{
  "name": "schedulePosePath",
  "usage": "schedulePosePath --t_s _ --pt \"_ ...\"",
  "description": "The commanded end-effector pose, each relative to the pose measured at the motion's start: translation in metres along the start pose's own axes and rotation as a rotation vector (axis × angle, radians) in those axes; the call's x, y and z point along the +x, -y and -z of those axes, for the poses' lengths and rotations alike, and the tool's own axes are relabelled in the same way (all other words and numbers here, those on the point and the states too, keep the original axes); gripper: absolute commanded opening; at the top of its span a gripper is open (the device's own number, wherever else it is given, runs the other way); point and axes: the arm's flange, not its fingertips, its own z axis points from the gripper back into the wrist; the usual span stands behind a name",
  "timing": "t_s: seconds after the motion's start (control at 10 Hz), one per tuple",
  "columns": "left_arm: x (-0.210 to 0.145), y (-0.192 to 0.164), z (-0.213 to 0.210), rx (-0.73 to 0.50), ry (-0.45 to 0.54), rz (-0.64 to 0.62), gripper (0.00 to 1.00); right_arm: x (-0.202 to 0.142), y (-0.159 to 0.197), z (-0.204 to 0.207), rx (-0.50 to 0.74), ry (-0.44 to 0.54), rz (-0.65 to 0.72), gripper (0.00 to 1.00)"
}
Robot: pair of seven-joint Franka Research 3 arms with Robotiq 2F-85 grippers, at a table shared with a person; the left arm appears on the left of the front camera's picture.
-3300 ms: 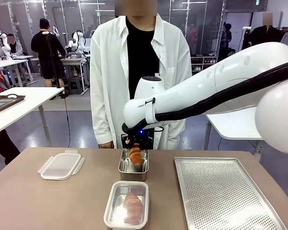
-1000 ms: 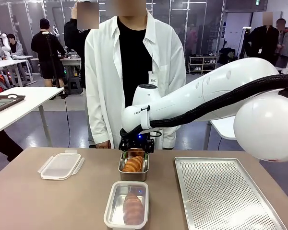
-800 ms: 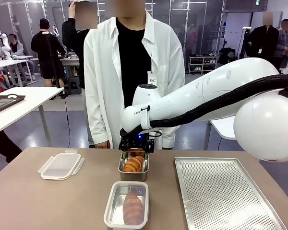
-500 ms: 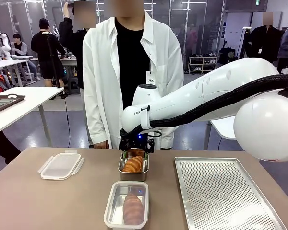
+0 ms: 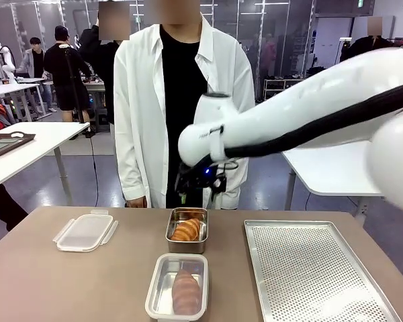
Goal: Place the bread into the airtight container.
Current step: Pick up a Butter Roll and place it into an empty Airtight Container.
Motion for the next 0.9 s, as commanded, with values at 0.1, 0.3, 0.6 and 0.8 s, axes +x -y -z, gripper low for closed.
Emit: schedulePosePath --t_s 0.1,0.3,0.6,0.8 --pt "0.000 0.000 -0.001 -0.008 -0.002 0.018 1.00 -0.063 0.072 -0.099 0.069 0.007 -0.187 1.00" --pt "0.000 0.000 -0.001 -0.008 -0.002 0.018 1.00 -0.091 0.132 -0.162 0.127 0.020 -0.209 1.00" --pt "0.000 0.000 -0.001 -0.008 -0.002 0.018 1.00 -0.143 0.202 -0.264 0.201 0.129 -0.245 1.00" --pt "0.000 0.000 -0.001 -0.008 -0.002 0.018 1.00 -0.181 0.241 -0.316 0.260 0.187 -0.288 1.00"
